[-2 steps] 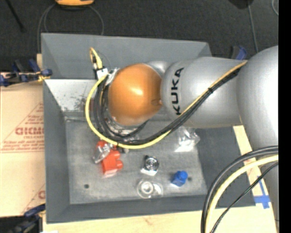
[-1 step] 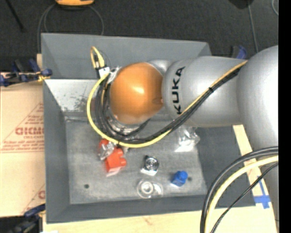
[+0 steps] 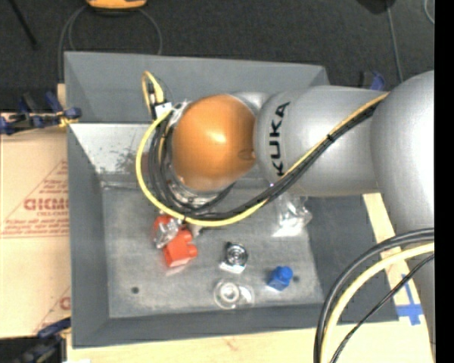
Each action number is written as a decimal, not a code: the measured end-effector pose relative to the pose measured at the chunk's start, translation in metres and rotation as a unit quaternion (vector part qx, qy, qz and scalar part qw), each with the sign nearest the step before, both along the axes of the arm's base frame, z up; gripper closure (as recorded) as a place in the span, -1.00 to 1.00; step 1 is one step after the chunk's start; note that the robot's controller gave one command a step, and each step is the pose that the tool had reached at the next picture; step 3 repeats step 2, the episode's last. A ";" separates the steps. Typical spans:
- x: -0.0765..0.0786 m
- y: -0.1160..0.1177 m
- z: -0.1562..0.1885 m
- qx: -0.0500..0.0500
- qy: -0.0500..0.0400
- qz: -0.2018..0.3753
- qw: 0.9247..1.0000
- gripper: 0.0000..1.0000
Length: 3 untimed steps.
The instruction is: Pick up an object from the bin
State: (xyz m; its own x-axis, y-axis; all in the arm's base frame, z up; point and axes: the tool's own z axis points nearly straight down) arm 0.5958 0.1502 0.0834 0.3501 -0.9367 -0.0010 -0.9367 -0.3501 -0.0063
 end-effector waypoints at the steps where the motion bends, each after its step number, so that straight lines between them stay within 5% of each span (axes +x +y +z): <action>1: 0.001 0.000 0.020 0.000 0.001 -0.003 1.000 1.00; 3: 0.002 0.000 0.049 0.000 0.003 -0.006 1.000 1.00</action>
Offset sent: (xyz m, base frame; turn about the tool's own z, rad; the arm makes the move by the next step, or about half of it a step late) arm 0.0000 0.0001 0.0177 0.0000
